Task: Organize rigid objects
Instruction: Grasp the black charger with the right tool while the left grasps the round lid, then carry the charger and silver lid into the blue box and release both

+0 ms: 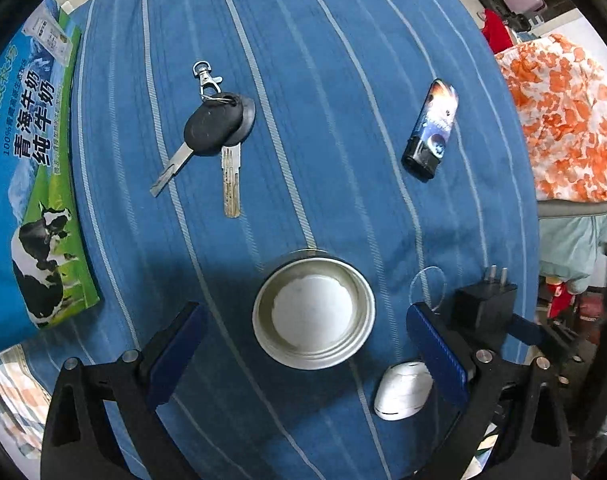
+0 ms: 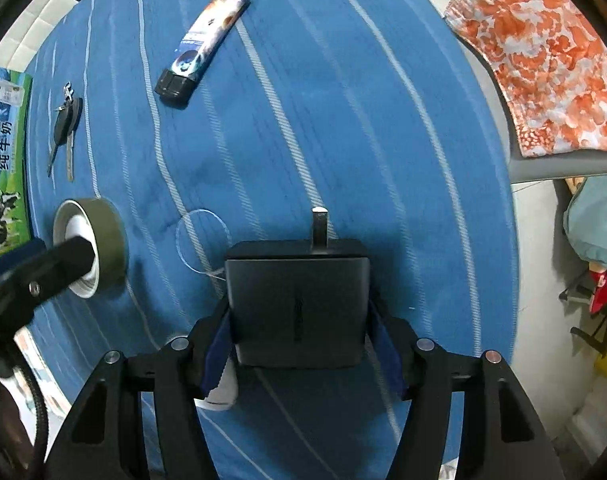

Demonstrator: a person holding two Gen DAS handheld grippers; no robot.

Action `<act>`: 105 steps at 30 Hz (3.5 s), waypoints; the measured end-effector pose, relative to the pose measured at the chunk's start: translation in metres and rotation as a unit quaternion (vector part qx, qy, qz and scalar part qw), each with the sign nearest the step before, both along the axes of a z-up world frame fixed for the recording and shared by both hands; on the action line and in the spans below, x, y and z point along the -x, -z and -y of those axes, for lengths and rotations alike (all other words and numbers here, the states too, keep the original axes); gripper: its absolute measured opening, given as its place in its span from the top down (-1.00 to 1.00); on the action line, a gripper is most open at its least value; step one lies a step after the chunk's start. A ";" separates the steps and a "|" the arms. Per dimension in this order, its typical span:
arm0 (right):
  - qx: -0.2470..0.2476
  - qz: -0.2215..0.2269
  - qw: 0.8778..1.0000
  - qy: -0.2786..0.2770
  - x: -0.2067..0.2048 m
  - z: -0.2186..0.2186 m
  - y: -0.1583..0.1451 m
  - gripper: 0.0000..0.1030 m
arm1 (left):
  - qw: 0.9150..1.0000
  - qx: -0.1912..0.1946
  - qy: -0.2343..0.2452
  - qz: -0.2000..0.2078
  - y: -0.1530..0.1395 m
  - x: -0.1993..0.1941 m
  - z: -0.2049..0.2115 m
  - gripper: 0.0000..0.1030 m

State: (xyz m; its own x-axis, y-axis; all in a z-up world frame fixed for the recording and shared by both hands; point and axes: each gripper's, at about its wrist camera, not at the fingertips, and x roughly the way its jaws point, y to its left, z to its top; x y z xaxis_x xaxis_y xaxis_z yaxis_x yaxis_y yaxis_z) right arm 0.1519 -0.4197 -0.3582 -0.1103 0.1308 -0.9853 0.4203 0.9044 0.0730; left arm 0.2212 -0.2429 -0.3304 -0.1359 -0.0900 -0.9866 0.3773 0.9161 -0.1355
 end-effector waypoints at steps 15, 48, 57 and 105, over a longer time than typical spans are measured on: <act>0.033 0.002 0.999 0.031 -0.004 -0.005 0.005 -0.31 | 0.996 -0.048 0.057 0.042 0.023 0.017 0.026 -0.21; 0.028 0.228 0.966 -0.115 -0.064 -0.206 -0.226 -0.21 | 0.959 0.021 -0.116 0.258 -0.216 0.009 -0.202 -0.21; -0.014 0.261 0.954 -0.147 -0.089 -0.280 -0.254 -0.21 | 0.942 0.019 -0.160 0.293 -0.251 -0.002 -0.264 -0.21; -0.118 0.045 0.965 -0.229 -0.228 -0.430 -0.002 -0.33 | 0.972 0.033 -0.205 -0.110 0.000 -0.126 -0.395 -0.57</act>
State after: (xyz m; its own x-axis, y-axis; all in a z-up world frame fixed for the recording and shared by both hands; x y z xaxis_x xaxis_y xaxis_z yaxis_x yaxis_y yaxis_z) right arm 0.3798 0.0107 -0.3558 -0.1240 0.3100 -0.9426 -0.0370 0.9478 0.3166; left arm 0.3476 0.1524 -0.3306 -0.2820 -0.2422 -0.9283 -0.0619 0.9702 -0.2343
